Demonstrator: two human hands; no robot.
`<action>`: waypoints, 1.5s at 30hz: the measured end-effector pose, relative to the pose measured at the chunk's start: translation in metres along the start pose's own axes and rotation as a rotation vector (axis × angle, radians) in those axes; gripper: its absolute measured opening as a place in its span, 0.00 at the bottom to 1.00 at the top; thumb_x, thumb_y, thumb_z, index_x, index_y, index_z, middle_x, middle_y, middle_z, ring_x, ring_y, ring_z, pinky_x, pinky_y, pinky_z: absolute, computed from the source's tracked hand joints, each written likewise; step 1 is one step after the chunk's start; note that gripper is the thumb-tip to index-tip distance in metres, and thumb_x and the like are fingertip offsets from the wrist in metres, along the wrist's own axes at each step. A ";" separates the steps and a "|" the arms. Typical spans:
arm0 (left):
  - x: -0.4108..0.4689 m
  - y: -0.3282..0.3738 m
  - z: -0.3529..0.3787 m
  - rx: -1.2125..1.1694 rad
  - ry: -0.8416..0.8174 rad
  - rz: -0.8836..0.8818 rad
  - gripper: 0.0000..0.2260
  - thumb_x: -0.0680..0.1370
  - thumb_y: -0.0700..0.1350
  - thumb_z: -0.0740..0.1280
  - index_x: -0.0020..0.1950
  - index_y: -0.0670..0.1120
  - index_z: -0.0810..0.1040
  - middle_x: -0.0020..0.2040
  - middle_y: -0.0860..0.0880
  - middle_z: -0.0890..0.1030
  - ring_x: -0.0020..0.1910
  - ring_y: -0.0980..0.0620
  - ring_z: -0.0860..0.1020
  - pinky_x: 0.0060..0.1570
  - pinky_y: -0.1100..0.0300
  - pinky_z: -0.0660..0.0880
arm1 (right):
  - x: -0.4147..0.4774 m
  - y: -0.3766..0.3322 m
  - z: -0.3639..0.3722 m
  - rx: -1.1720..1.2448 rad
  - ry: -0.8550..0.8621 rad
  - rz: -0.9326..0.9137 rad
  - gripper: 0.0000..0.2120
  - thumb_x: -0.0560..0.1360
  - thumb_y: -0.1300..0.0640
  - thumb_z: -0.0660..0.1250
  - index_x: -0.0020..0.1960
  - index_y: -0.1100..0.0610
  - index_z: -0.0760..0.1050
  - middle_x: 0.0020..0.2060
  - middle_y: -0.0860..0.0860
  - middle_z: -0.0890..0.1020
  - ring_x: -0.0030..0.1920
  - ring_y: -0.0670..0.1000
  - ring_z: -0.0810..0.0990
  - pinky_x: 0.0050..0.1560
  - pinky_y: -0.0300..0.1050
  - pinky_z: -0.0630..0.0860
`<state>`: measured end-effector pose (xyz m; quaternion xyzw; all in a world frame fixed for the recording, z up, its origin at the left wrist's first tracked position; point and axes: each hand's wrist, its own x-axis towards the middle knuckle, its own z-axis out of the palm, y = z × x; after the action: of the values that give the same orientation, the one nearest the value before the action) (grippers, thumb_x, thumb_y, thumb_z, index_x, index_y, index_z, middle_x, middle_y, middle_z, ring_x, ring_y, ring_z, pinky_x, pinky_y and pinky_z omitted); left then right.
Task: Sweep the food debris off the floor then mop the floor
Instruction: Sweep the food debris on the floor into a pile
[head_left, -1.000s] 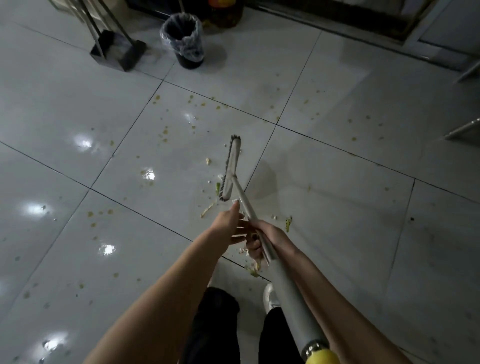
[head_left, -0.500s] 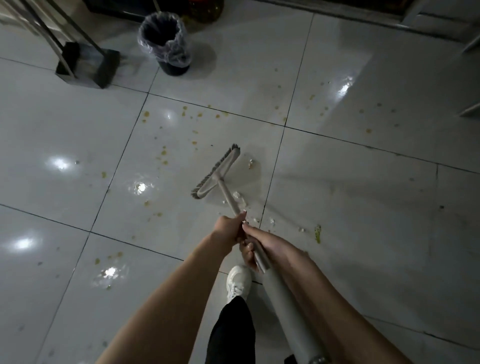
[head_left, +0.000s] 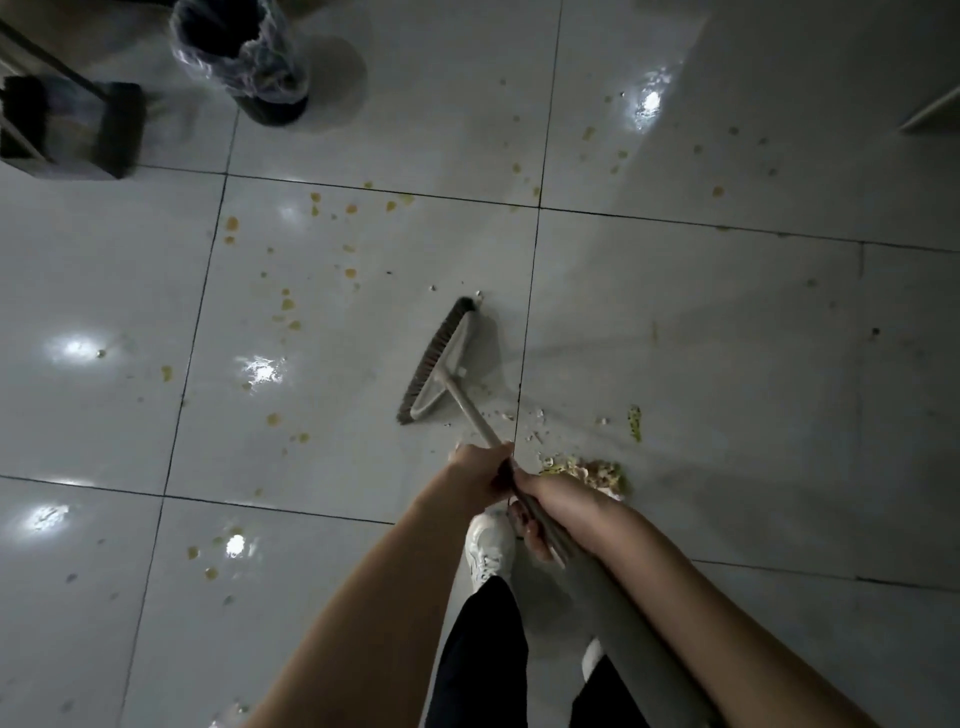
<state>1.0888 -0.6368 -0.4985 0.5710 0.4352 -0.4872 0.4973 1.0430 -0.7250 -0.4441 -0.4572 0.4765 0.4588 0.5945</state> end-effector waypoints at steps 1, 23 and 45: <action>-0.005 -0.004 0.013 0.014 -0.007 -0.006 0.10 0.78 0.40 0.64 0.41 0.36 0.71 0.34 0.43 0.72 0.31 0.49 0.74 0.22 0.61 0.76 | -0.005 0.004 -0.010 -0.021 0.024 0.004 0.23 0.82 0.50 0.55 0.33 0.62 0.69 0.23 0.54 0.70 0.14 0.48 0.68 0.15 0.34 0.64; 0.030 0.098 0.028 0.053 0.081 0.203 0.13 0.81 0.42 0.59 0.38 0.39 0.66 0.33 0.45 0.66 0.29 0.52 0.67 0.17 0.68 0.69 | 0.022 -0.096 -0.021 0.028 -0.115 -0.078 0.22 0.82 0.49 0.52 0.34 0.59 0.64 0.21 0.51 0.67 0.11 0.44 0.65 0.16 0.27 0.62; -0.019 -0.014 0.081 0.179 0.059 0.120 0.11 0.80 0.43 0.60 0.40 0.39 0.69 0.35 0.47 0.71 0.30 0.52 0.71 0.22 0.63 0.72 | -0.026 0.032 -0.070 0.220 -0.108 -0.030 0.20 0.79 0.48 0.59 0.35 0.60 0.69 0.17 0.48 0.70 0.15 0.45 0.67 0.16 0.32 0.65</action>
<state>1.0621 -0.7153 -0.4838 0.6522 0.3695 -0.4765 0.4594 0.9986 -0.7913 -0.4309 -0.3711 0.4843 0.4188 0.6725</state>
